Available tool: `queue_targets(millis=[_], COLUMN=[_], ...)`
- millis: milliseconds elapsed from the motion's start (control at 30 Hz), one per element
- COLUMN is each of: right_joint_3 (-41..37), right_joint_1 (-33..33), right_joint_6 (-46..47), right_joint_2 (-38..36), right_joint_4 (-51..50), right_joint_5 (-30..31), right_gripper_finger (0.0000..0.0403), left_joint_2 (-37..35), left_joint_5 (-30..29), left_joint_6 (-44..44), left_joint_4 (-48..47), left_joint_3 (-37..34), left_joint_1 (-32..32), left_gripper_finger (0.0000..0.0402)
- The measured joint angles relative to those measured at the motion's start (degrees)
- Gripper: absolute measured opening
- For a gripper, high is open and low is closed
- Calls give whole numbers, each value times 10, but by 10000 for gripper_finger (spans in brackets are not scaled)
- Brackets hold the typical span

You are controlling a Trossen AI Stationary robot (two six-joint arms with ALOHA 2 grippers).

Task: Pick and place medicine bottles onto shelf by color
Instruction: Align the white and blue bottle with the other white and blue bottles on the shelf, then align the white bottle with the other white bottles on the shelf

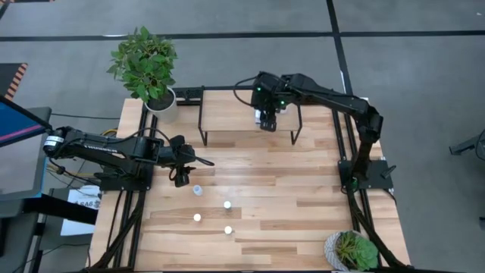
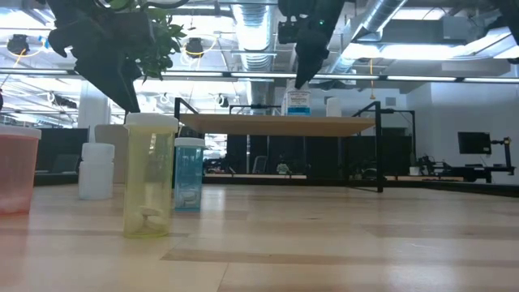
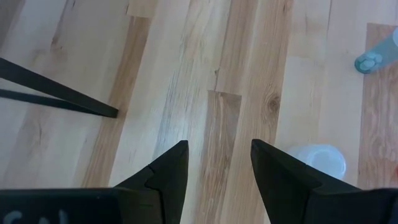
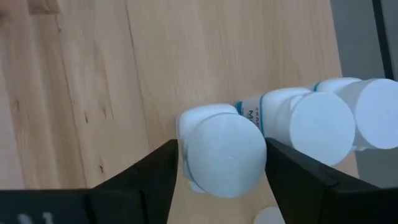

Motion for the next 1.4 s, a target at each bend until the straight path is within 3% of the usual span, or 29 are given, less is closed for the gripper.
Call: queue_targets(millis=[400,633,800,933,1033,1200,1400], right_joint_3=[92,183,155,68,-47,-310,-593], right_joint_1=[11,42,83,130,176,268,348], right_joint_6=[31,92,130,161,203,259,282], right_joint_2=[-2,-5,-56,-143,-236,-418,-602], right_joint_4=[-47,-194,-249,-218,-144,79,376], right_joint_5=[2,1,-1,-1,0,5,66], right_gripper_finger=[259,259,259,259,259,259,259], left_joint_2=[0,0,0,0,0,0,0], left_joint_5=[0,0,0,0,0,0,0], left_joint_6=[-3,-17,-24,-24,-25,-25,-22], left_joint_4=[0,0,0,1,1,1,1], left_joint_3=[0,0,0,0,0,0,0], left_joint_1=[0,0,0,0,0,0,0], left_gripper_finger=[162,162,162,162,162,162,162])
